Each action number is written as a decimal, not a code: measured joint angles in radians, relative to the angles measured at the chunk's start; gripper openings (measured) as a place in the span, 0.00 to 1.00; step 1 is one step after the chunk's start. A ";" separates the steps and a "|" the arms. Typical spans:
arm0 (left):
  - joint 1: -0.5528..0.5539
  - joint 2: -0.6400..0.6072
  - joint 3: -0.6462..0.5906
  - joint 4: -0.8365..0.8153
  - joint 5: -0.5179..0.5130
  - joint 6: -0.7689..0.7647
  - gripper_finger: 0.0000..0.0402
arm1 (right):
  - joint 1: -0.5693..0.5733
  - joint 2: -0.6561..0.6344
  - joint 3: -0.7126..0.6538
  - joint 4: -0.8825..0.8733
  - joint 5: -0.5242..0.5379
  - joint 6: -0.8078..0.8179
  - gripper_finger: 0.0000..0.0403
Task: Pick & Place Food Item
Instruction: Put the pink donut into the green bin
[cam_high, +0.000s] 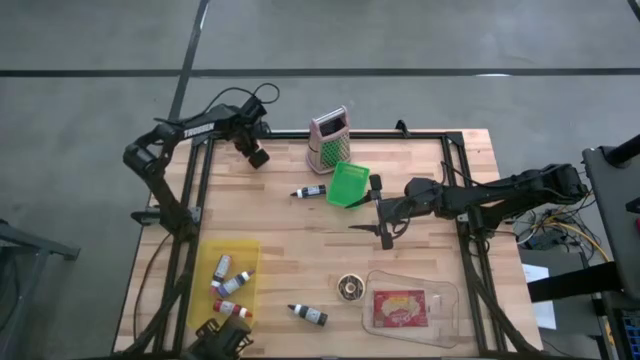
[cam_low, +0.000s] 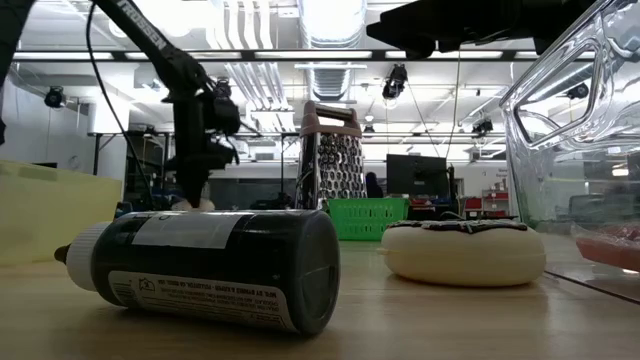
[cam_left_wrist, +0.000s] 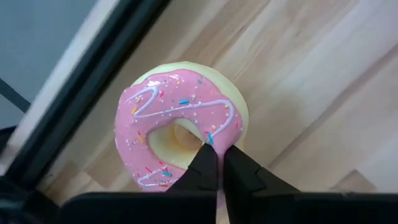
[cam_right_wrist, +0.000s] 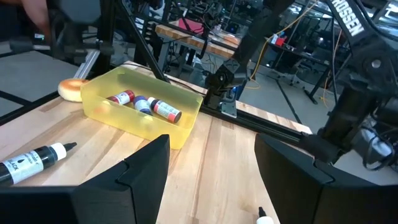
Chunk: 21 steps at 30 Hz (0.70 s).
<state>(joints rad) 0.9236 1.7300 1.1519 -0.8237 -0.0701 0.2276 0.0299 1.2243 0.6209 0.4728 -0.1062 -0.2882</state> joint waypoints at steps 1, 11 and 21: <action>-0.004 -0.017 -0.001 0.000 0.000 0.000 0.01 | 0.000 0.000 0.000 0.000 0.000 0.000 0.57; -0.075 -0.232 -0.018 -0.007 0.062 -0.030 0.00 | 0.000 0.000 0.000 0.002 0.000 0.000 0.57; -0.220 -0.496 -0.154 0.213 0.276 -0.092 0.00 | 0.000 0.001 0.000 0.007 -0.001 -0.003 0.57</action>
<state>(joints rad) 0.7038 1.2342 0.9977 -0.6104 0.2056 0.1354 0.0299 1.2250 0.6212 0.4799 -0.1073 -0.2910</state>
